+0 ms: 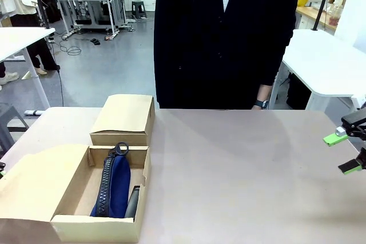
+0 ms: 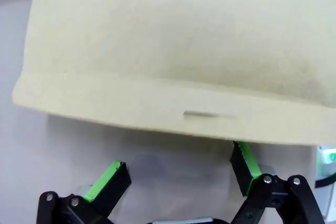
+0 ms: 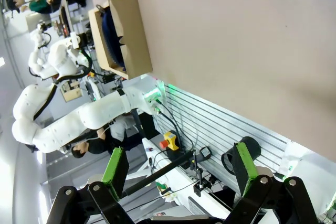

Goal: Place items inside the box.
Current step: Close the lid of the Mailer Box closest to the robot.

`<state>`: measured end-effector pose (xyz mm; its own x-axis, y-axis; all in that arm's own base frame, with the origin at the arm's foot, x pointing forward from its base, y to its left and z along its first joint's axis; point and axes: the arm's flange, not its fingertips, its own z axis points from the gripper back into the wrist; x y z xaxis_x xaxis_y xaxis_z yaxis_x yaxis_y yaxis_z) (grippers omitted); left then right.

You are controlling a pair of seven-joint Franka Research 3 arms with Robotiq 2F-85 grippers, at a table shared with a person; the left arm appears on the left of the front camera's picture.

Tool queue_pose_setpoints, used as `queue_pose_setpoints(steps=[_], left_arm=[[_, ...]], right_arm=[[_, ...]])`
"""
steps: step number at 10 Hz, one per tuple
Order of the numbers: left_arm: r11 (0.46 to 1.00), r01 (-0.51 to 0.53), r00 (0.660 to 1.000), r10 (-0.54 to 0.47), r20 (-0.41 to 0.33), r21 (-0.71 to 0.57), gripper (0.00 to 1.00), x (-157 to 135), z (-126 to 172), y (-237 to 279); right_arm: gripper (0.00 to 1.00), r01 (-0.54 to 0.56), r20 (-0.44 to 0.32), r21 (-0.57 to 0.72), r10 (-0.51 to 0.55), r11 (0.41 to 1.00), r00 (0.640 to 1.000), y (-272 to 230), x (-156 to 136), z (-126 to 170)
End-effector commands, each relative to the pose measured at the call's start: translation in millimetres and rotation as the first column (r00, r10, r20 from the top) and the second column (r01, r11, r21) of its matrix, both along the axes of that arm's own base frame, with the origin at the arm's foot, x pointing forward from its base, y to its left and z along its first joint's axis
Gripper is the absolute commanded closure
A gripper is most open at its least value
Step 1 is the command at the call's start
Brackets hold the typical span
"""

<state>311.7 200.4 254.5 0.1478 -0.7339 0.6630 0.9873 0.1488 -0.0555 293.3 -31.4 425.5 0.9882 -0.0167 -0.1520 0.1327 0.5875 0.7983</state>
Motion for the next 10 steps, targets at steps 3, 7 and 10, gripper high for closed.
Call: queue_pose_setpoints(steps=[3,7,10], left_arm=[[0.973,0.114,0.993,-0.105,0.055,-0.200,0.00,-0.9,-5.6,-32.9],[0.911,0.168,0.986,-0.155,0.066,-0.377,0.00,1.5,5.0,-66.0],[0.844,0.143,0.986,-0.079,0.144,-0.517,0.00,2.9,29.3,-70.3]], right_arm=[[0.00,0.003,0.010,0.013,-0.003,1.000,1.000,0.6,1.9,-0.1],[0.00,0.003,0.010,0.013,-0.003,1.000,1.000,0.6,1.9,-0.1],[0.00,0.003,0.010,0.013,-0.003,1.000,1.000,0.6,1.9,-0.1]])
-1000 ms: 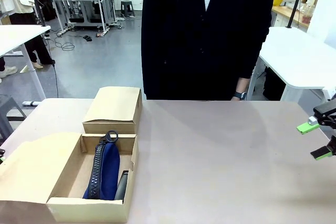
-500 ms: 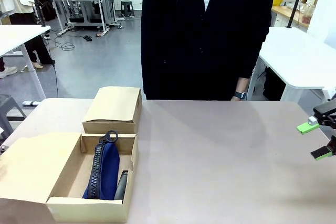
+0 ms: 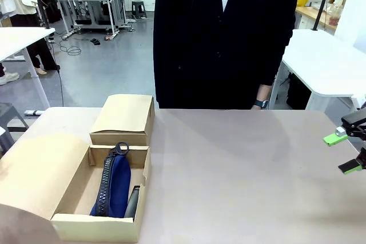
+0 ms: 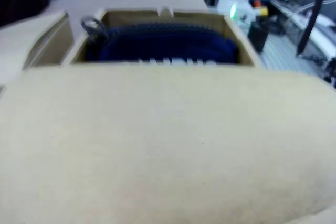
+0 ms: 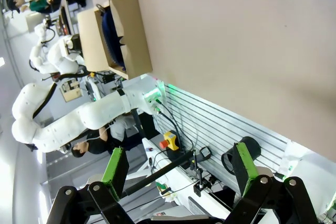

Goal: Place items inside the box.
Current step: Close the lid of the Mailer Box closest to the robot.

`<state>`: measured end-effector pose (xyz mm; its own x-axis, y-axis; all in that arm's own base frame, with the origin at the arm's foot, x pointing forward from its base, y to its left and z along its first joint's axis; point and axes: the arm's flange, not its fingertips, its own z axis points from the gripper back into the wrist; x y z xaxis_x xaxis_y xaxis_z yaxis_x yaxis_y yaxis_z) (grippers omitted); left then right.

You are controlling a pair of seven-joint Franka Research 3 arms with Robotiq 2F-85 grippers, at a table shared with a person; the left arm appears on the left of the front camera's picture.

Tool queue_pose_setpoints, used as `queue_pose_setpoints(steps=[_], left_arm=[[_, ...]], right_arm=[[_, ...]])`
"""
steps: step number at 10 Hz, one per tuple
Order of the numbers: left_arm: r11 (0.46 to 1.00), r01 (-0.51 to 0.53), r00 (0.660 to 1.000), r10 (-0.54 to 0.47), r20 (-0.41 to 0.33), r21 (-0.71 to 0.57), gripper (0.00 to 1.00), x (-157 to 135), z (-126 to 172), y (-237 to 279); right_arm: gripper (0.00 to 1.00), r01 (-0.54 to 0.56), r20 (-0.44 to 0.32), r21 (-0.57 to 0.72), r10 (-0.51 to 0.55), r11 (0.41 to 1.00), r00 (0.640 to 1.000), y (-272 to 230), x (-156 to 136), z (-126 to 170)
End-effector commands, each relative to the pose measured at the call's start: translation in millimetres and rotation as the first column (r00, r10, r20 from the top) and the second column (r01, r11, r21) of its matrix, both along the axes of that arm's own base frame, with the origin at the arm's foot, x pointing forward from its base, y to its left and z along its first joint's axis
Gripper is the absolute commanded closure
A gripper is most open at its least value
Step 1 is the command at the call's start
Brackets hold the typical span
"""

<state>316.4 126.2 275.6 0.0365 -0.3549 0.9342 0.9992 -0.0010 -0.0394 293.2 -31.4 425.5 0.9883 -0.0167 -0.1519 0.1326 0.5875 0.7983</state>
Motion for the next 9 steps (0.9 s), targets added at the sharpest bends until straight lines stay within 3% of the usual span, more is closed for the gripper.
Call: queue_pose_setpoints(steps=[1,3,5,7,9], left_arm=[[0.993,-0.016,0.994,0.028,0.102,-0.115,0.00,-6.3,23.8,0.2],[0.996,-0.010,0.967,0.033,0.253,-0.091,0.00,-18.0,62.2,-9.9],[0.998,-0.003,0.940,0.022,0.340,-0.056,0.00,-25.6,97.8,-14.9],[0.990,0.077,0.936,-0.032,0.350,-0.115,0.00,-34.0,124.6,-37.1],[0.975,0.174,0.934,-0.120,0.336,-0.136,0.00,-37.2,119.7,-88.4]], right_arm=[[0.00,0.003,0.010,0.013,-0.003,1.000,1.000,0.6,1.9,-0.1],[0.00,0.003,0.010,0.013,-0.003,1.000,1.000,0.6,1.9,-0.1],[0.00,0.003,0.010,0.013,-0.003,1.000,1.000,0.6,1.9,-0.1],[0.00,0.003,0.010,0.013,-0.003,1.000,1.000,0.6,1.9,-0.1],[0.00,0.003,0.010,0.013,-0.003,1.000,1.000,0.6,1.9,-0.1]])
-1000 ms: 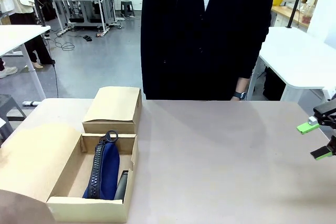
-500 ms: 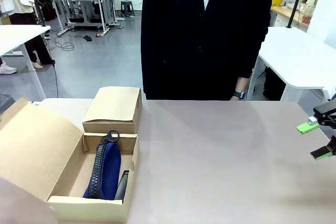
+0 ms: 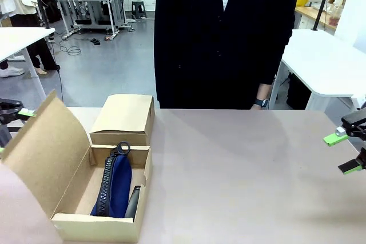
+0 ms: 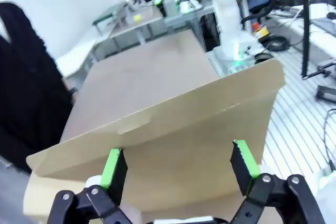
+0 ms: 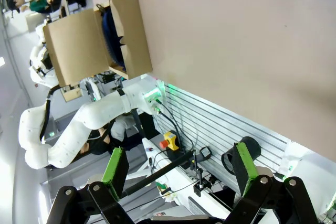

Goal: Place items inside the box.
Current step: Close the lid of the Mailer Box closest to the robot.

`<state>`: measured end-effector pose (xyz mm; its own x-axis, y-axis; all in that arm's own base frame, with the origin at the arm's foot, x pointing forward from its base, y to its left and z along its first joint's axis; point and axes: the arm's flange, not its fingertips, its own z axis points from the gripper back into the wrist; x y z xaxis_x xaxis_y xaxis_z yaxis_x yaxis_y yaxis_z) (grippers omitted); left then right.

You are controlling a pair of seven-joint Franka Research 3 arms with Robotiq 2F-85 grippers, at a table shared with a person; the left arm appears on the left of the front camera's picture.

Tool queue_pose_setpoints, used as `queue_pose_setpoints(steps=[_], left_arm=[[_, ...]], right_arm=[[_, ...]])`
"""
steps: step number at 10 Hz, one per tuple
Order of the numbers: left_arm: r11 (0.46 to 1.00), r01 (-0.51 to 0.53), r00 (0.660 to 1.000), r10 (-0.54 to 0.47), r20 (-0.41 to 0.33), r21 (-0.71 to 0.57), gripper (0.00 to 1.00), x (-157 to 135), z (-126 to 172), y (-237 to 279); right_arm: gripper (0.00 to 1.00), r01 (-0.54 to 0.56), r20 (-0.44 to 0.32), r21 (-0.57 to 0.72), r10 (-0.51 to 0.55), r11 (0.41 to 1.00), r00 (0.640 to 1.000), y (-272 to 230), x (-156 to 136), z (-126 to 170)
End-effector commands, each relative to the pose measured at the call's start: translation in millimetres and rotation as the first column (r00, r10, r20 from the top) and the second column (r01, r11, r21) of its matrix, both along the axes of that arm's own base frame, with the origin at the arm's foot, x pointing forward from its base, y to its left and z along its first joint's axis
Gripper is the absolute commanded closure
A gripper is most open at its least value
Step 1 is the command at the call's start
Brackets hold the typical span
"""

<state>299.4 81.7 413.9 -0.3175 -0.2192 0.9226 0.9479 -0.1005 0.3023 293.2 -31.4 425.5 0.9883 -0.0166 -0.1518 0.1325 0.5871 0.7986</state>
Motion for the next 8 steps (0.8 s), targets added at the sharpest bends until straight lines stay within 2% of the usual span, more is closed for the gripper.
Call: queue_pose_setpoints(steps=[1,3,5,6,8], left_arm=[[0.995,0.081,0.997,-0.082,-0.011,-0.061,0.00,-20.3,-26.0,-77.7],[0.990,0.120,0.992,-0.123,-0.041,-0.069,0.00,-29.6,-42.6,-127.3],[0.988,0.153,0.985,-0.151,-0.081,0.021,0.00,-39.0,-75.9,-158.4],[0.982,0.183,0.975,-0.176,-0.134,0.042,0.00,-42.9,-87.5,-164.5],[0.973,0.197,0.973,-0.178,-0.150,0.121,0.00,-47.9,-107.4,-173.4]], right_arm=[[0.00,0.003,0.010,0.013,-0.003,1.000,1.000,0.6,2.0,-0.1],[0.00,0.003,0.010,0.013,-0.003,1.000,1.000,0.6,2.0,-0.1],[0.00,0.003,0.010,0.013,-0.003,1.000,1.000,0.6,2.0,-0.1],[0.00,0.003,0.010,0.013,-0.003,1.000,1.000,0.6,2.0,-0.1],[0.00,0.003,0.010,0.013,-0.003,1.000,1.000,0.6,2.0,-0.1]])
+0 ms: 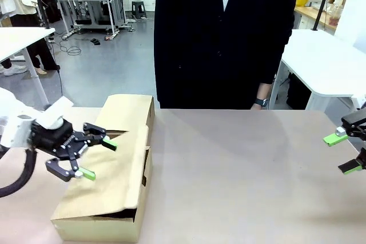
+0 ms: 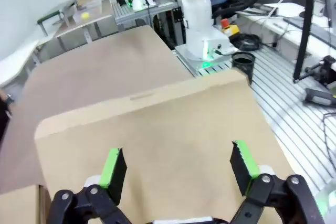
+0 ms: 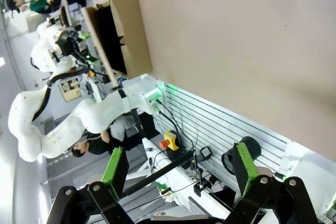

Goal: Place items inside the box.
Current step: Close the lid of the Mailer Box closest to the robot.

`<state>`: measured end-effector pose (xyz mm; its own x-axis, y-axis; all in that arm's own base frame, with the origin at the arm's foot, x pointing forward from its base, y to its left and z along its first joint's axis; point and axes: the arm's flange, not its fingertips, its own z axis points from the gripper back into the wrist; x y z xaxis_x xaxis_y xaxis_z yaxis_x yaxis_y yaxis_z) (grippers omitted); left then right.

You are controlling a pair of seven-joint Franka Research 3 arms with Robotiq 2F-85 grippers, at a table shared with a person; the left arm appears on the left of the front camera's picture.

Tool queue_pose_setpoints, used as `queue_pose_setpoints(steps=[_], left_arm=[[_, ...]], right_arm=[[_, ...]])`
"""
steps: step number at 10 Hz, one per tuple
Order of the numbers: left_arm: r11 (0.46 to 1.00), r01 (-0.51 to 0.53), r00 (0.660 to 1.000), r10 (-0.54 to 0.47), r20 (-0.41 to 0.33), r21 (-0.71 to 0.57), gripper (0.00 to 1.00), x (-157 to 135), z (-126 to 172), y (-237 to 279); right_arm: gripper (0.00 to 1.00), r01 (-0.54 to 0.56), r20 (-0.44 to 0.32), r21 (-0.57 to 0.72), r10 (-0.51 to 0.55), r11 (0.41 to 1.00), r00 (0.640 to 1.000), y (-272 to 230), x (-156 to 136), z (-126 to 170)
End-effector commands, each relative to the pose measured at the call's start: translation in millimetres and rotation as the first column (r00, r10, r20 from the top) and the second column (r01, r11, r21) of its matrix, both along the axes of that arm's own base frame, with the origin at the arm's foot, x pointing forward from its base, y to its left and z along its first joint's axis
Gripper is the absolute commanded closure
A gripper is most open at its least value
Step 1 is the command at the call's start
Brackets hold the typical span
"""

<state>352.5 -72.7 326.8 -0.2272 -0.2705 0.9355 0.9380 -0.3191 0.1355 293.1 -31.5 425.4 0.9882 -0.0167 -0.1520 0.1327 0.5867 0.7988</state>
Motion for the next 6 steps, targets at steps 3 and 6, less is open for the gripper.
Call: queue_pose_setpoints(steps=[3,6], left_arm=[[0.993,-0.033,0.998,0.028,0.051,0.112,0.00,-98.6,-35.7,-17.3],[0.991,-0.096,0.995,0.094,0.028,0.090,0.00,-89.4,-15.0,-0.8]], right_arm=[[0.00,0.003,0.010,0.012,-0.003,1.000,1.000,0.6,2.1,0.1],[0.00,0.003,0.010,0.012,-0.003,1.000,1.000,0.6,2.1,0.1]])
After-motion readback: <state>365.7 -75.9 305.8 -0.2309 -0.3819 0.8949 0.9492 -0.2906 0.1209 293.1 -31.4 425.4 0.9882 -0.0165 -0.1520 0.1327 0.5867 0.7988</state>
